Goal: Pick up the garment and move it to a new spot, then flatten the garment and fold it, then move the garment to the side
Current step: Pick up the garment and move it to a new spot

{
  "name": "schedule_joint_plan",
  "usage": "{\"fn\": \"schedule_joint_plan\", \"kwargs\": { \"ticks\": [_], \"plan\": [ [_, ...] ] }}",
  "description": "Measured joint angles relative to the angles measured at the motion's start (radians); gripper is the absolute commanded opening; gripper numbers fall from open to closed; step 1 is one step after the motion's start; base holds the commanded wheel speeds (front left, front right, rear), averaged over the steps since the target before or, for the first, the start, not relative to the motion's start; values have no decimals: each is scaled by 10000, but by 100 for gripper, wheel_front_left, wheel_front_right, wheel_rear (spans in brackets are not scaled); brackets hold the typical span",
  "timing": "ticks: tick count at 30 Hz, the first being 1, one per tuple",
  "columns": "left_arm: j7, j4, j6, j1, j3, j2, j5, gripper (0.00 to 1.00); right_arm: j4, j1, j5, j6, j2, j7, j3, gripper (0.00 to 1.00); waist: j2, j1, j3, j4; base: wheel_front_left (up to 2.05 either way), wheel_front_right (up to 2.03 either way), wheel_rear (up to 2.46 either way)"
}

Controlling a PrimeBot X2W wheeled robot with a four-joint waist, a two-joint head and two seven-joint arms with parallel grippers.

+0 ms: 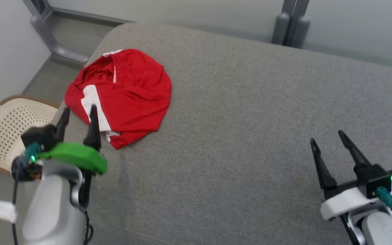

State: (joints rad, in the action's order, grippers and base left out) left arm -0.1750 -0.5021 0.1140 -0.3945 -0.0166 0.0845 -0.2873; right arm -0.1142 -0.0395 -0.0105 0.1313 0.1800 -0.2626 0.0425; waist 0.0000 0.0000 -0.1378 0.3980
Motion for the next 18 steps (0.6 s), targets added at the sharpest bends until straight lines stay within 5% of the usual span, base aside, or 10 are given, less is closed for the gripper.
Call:
{"fn": "schedule_joint_plan", "kwargs": {
  "ticks": [5, 12, 13, 14, 15, 18],
  "plan": [
    [1195, -2180, 86, -2442, -82, 531, -408, 100, -63, -1203, 79, 0, 408, -2, 364, 100, 0, 0, -1229, -183, 0, 0, 0],
    [2153, -5104, 138, -3377, -25, 1285, -840, 100, -512, -1674, 380, 0, -144, -2, 905, 100, 0, 1, -2577, -1208, 0, 0, 0],
    [2222, -5434, 140, -3379, -77, 1463, -853, 80, -577, -1700, 431, 2, -251, 0, 986, 100, 0, 1, -2698, -1403, 0, 0, 0],
    [2240, -5639, 155, -3390, -105, 1624, -842, 80, -635, -1700, 483, 0, -376, 0, 999, 100, 0, 1, -2796, -1593, 0, 0, 0],
    [2186, -5737, 155, -3463, -84, 1733, -857, 0, -662, -1694, 531, 0, -449, -2, 997, 100, 0, 0, -2858, -1746, 0, 0, 0],
    [1601, -5843, 127, -3529, -71, 1965, -928, 0, -777, -1563, 608, 0, -610, -2, 989, 100, 0, 0, -2974, -2278, 0, 0, 0]
  ]
}}
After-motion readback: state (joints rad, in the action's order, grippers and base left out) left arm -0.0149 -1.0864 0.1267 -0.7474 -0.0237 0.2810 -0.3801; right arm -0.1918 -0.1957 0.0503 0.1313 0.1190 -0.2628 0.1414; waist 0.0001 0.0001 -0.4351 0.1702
